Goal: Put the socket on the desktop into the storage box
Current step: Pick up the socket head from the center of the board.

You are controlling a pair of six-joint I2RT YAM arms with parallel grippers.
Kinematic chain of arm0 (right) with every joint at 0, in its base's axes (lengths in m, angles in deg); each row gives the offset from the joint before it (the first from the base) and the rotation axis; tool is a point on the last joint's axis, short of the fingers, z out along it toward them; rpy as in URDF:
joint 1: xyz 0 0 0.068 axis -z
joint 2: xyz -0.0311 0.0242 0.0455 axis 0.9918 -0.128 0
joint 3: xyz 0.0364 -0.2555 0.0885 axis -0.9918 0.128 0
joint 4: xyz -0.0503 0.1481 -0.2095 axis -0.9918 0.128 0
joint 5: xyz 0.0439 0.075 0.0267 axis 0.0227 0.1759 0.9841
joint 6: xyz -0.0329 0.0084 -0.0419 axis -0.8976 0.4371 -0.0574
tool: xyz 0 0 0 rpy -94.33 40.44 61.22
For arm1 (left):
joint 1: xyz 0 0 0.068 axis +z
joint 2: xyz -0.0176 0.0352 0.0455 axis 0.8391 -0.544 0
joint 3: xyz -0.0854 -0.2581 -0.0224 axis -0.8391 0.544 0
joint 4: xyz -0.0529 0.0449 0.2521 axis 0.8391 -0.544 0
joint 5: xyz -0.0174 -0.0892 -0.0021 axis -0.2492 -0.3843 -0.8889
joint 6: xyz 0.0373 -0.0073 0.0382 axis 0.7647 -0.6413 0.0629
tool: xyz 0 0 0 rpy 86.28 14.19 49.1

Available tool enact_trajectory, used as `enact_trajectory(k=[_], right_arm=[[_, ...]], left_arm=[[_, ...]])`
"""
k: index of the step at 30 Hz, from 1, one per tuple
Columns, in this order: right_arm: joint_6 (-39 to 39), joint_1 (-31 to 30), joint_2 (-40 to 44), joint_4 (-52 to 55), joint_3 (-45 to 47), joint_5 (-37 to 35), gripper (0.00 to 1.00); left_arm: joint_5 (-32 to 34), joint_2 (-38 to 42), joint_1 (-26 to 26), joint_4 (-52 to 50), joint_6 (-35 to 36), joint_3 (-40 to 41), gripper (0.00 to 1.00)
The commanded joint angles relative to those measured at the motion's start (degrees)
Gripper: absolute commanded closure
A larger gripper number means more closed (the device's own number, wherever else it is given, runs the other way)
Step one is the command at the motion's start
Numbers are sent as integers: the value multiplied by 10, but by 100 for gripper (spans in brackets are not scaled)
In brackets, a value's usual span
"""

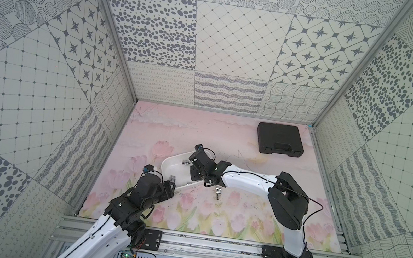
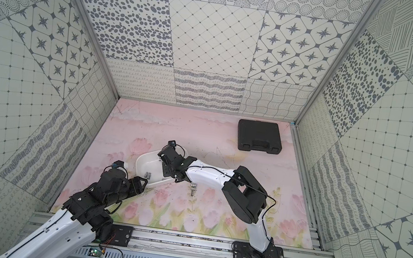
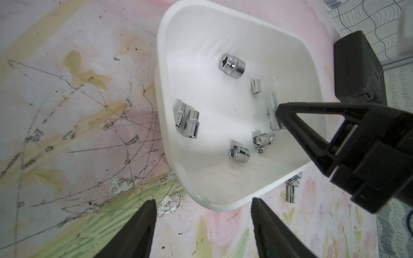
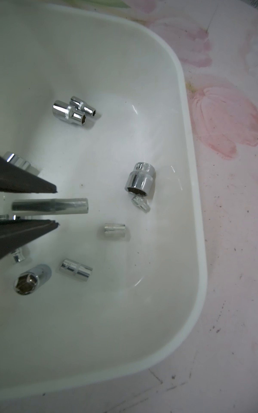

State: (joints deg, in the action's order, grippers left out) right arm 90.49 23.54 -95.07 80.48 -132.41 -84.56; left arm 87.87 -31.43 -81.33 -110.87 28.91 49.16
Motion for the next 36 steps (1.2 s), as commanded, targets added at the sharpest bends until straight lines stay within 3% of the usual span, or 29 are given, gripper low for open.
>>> enact_trajectory(k=[1,7,12,17,24,36], right_arm=[[-12,3,27,0,-14,3,66],[-7,-15,155,0,82,-32,61],[38,-45,319,-10,246,-85,61],[113,-67,429,-21,393,-100,60],[178,-105,391,-58,459,-109,60],[180,-120,247,-83,380,-133,59]], left_arm=[[7,1,-2,15,1,2,28],[8,0,-1,14,2,2,28],[7,3,-1,12,1,1,28],[13,9,-1,8,2,-1,28],[16,19,-2,3,2,-1,28],[14,13,-1,6,2,-1,28]])
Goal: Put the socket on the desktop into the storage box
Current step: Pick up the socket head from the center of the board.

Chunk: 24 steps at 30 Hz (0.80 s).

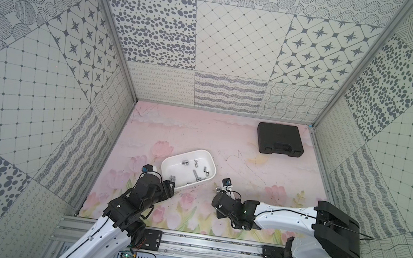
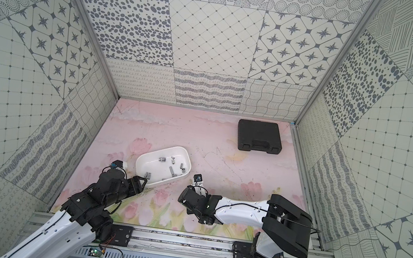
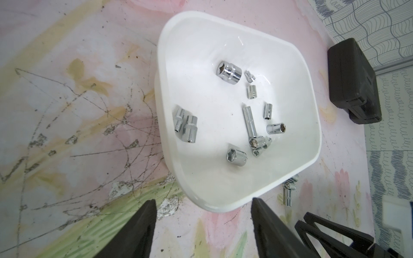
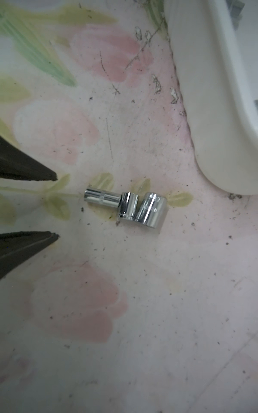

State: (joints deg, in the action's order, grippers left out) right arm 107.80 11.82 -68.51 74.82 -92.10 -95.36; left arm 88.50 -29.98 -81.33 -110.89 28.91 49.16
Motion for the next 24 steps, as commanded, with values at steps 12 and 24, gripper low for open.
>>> enact_trajectory(k=[12,24], right_arm=[[10,17,-82,-23,-58,-29,64],[23,21,-122,-23,-67,-22,78]], left_arm=[[6,-1,-2,6,2,-1,28],[5,-1,-1,8,1,0,28]])
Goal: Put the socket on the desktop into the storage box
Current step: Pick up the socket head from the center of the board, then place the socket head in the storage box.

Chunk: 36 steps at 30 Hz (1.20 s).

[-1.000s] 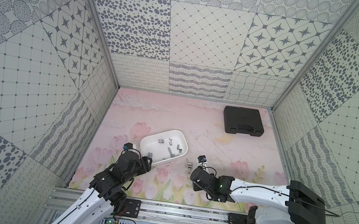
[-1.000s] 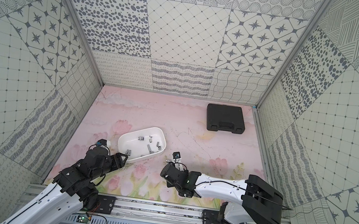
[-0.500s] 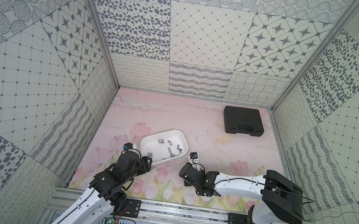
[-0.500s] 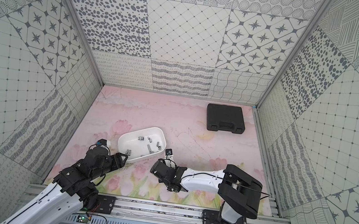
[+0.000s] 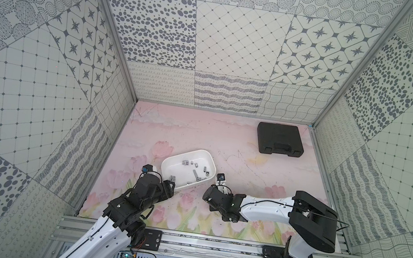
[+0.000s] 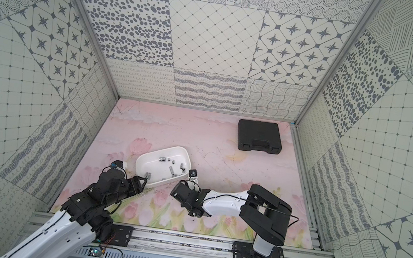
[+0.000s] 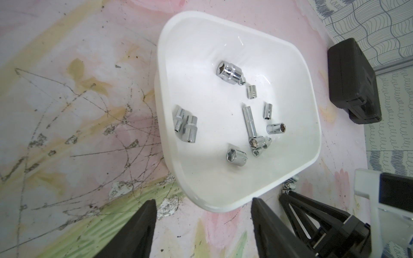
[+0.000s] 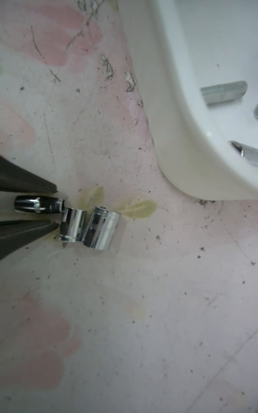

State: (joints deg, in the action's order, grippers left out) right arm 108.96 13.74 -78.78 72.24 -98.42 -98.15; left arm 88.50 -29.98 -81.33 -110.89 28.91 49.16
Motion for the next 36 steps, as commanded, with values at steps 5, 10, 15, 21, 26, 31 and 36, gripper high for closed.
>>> enact_trajectory(k=[5,10,15,21,26,31,36], right_arm=[[20,2,-24,18,-6,4,83],[22,-5,-17,40,-10,1,87],[26,-20,5,63,-11,-9,89],[15,-35,64,66,-7,-16,89],[-18,-37,109,65,-23,-20,89],[-76,-33,100,64,-98,-31,89],[-123,2,30,62,-192,3,88]], left_arm=[[4,-2,-1,8,1,-1,28],[4,-1,-1,8,1,-1,28],[3,-1,-1,8,1,0,28],[3,-2,-1,8,-1,-1,28],[2,-1,-2,8,0,-1,28],[2,-1,-2,9,0,0,28],[1,-2,-2,11,-1,2,28]])
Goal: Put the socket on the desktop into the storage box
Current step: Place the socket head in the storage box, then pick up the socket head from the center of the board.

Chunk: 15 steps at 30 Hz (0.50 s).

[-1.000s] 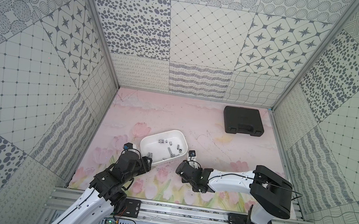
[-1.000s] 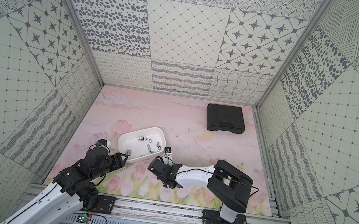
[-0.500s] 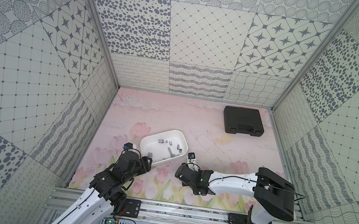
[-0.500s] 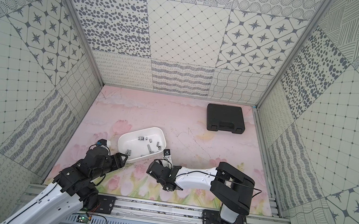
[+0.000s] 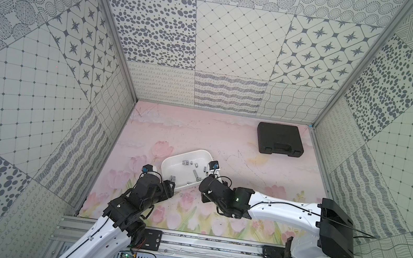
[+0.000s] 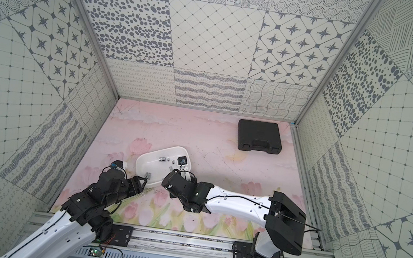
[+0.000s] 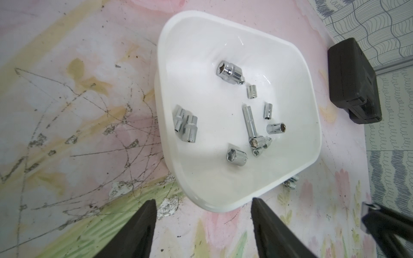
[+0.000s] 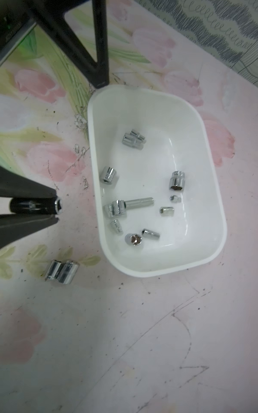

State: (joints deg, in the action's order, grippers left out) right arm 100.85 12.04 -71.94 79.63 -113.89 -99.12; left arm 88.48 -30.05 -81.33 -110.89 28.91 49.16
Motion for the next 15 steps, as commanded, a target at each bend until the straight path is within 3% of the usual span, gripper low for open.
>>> enact_trajectory(k=[1,9,13,15], right_arm=[[-49,26,-57,-13,-57,21,88],[-72,86,-165,-21,-154,87,86],[-75,105,-178,-25,-158,105,77],[-75,107,-170,-26,-152,106,67]], left_arm=[[1,-3,-2,13,-1,2,28],[3,-4,-1,11,-1,2,28],[3,-4,-2,11,1,1,28],[2,-4,-2,11,1,1,28]])
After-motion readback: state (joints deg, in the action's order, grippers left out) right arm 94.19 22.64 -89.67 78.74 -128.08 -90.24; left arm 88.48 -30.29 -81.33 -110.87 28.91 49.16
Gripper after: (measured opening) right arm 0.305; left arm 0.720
